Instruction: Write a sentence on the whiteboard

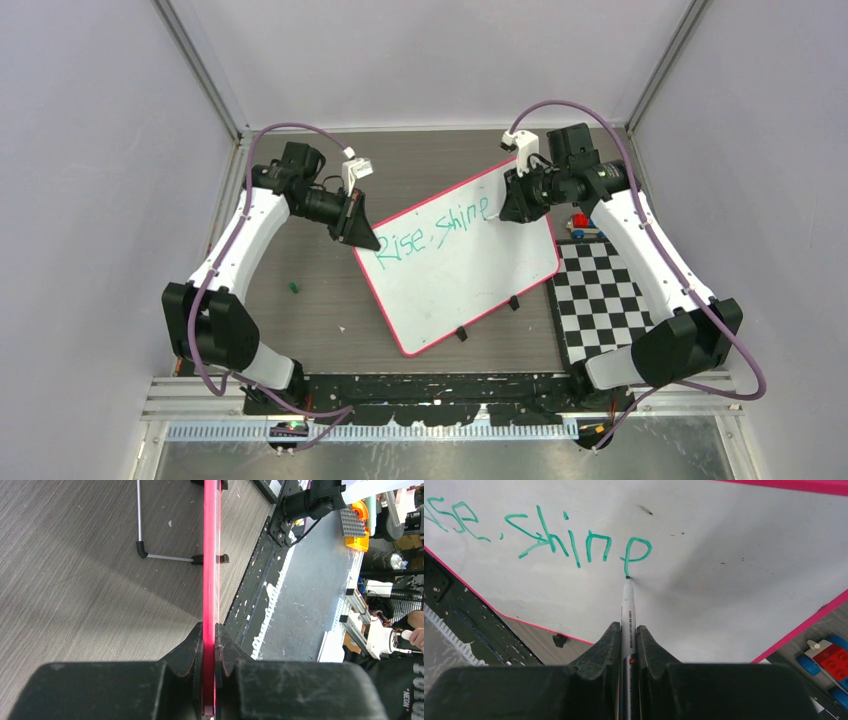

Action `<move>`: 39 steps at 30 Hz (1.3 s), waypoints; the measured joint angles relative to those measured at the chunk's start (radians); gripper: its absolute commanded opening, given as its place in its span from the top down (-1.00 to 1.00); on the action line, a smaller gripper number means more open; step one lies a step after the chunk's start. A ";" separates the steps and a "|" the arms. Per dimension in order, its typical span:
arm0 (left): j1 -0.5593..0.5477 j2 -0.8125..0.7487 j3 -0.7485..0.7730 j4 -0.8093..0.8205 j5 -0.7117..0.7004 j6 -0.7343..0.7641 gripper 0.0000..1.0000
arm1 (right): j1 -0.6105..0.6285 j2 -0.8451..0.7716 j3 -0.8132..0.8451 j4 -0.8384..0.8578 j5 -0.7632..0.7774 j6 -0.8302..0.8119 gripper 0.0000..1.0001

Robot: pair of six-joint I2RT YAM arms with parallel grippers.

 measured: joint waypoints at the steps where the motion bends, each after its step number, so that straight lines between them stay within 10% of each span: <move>1: 0.000 0.000 0.000 0.000 0.000 0.000 1.00 | -0.001 -0.003 -0.006 -0.003 0.003 -0.004 1.00; 20: -0.001 0.001 0.000 0.001 0.004 0.004 1.00 | -0.015 0.023 0.155 -0.119 -0.016 -0.067 1.00; 39: 0.000 -0.007 -0.011 0.014 0.008 0.000 1.00 | 0.315 0.000 -0.010 -0.041 0.003 0.001 0.99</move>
